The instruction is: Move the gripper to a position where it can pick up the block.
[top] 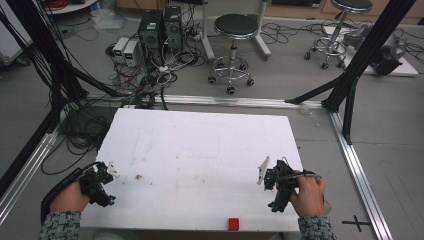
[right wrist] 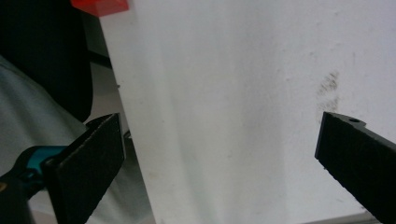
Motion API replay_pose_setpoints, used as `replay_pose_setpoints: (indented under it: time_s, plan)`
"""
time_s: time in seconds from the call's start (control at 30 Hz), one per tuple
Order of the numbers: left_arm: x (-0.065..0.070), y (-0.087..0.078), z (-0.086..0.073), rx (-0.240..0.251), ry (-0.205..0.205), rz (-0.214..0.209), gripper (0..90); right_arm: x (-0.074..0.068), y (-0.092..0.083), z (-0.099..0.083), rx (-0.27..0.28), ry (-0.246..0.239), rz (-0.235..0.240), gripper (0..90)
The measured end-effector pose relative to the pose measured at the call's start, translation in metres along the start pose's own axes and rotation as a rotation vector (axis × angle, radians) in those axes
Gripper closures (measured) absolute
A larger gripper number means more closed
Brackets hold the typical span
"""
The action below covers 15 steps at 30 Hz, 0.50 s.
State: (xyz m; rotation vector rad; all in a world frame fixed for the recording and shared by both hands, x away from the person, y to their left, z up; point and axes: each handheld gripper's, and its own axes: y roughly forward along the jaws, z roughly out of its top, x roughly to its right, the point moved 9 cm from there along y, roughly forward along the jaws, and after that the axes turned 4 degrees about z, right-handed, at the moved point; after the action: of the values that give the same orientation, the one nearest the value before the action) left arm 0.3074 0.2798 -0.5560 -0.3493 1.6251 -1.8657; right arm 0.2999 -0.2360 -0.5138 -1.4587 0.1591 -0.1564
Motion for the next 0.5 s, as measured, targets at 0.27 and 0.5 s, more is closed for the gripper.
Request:
replay_pose_setpoints:
  time_s: [0.27, 0.5]
  plan:
    - [0.0, -0.001, 0.002, 0.006, 0.0, 0.001, 22.4, -0.013, 0.012, 0.017, -0.039, -0.053, 0.024, 0.8]
    - [0.001, 0.0, 0.002, 0.005, -0.001, 0.002, 22.4, -0.021, 0.022, 0.028, -0.045, -0.081, 0.032, 0.9]
